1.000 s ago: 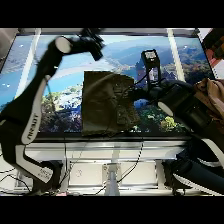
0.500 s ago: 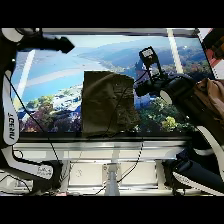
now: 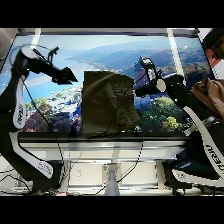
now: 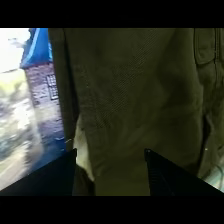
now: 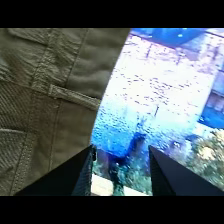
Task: Fold the clothes and pants, and hang the long-sleeved shirts on hangers.
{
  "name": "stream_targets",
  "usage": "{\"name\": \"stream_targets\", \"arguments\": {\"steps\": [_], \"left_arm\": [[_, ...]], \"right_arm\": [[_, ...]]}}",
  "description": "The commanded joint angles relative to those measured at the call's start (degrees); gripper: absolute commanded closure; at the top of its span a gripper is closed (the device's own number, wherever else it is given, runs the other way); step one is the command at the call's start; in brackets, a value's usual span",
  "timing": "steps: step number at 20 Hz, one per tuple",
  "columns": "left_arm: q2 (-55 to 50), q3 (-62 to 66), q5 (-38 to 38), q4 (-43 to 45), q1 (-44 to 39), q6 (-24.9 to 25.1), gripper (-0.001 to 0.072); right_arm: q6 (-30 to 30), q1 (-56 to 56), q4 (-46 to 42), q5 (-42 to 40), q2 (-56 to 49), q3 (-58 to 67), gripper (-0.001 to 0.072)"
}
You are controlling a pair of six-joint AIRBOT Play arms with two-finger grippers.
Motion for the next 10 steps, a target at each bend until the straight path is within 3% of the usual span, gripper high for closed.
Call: {"name": "stream_targets", "arguments": {"steps": [1, 2, 3, 4, 5, 6, 7, 10], "left_arm": [[-5.9, -1.2, 0.1, -8.0, -0.6, -1.2, 0.0203], [-7.0, -1.2, 0.8, -8.5, -0.9, -1.3, 0.0213], [-7.7, -1.2, 1.3, -8.1, -1.2, -1.2, 0.0301], [-8.0, -1.2, 1.4, -7.3, -1.5, -1.2, 0.0359], [-8.0, -1.2, 1.5, -5.9, -1.7, -1.0, 0.0359], [-7.8, -1.2, 1.4, -4.8, -1.7, 0.4, 0.0429], [-7.4, -1.2, 0.9, -4.9, -1.7, 3.8, 0.0666], [-4.4, -1.2, 1.7, -3.3, -2.1, 5.6, 0.0670]], "right_arm": [[-3.2, -0.7, 3.2, -4.2, -0.7, 0.0, 0.0275], [-3.2, -0.7, 3.2, -6.1, -0.7, 0.0, 0.0219], [-3.1, -0.7, 3.3, -7.6, -0.7, 0.0, 0.0198], [-3.1, -0.7, 3.3, -8.3, -0.7, 0.0, 0.0198], [-3.1, -0.7, 3.2, -8.7, -0.7, 0.0, 0.0198], [-3.1, -0.7, 3.2, -8.8, -0.7, 0.0, 0.0198], [-3.1, -0.7, 3.2, -8.8, -0.7, 0.0, 0.0199], [-3.1, -0.7, 3.2, -8.8, -0.7, 0.0, 0.0199]]}}
